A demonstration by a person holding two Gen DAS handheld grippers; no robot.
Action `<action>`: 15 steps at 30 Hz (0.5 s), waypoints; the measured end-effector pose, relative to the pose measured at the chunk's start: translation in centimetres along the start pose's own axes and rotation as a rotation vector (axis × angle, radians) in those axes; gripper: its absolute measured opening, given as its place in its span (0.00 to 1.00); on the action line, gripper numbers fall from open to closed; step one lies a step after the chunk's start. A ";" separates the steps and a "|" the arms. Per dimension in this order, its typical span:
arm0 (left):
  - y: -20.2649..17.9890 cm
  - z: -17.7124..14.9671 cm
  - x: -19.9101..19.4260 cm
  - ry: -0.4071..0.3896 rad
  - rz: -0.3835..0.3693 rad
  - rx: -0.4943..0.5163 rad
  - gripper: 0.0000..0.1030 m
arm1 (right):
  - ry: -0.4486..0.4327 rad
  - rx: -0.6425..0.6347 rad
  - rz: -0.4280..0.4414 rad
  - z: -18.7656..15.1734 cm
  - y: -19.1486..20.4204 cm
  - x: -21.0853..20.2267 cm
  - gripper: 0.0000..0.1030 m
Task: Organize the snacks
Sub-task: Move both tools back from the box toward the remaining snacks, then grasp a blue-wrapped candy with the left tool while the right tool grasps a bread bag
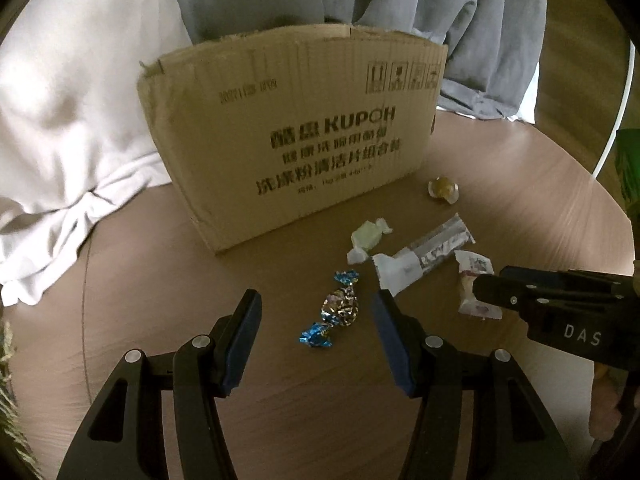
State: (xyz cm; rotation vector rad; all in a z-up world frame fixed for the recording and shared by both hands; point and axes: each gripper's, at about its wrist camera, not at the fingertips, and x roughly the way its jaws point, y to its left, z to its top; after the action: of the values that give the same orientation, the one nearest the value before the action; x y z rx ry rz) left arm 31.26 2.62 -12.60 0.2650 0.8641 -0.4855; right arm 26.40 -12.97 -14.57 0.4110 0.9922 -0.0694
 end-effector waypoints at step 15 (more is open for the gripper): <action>0.7 0.1 3.4 0.074 -0.058 -0.067 0.55 | 0.016 -0.077 -0.028 0.5 0.8 1.7 0.37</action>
State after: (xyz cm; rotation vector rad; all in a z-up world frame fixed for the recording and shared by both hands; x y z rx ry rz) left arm 33.60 2.19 -15.12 0.1982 0.9610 -0.5026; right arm 27.92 -12.19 -15.49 0.3275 1.0128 -0.0527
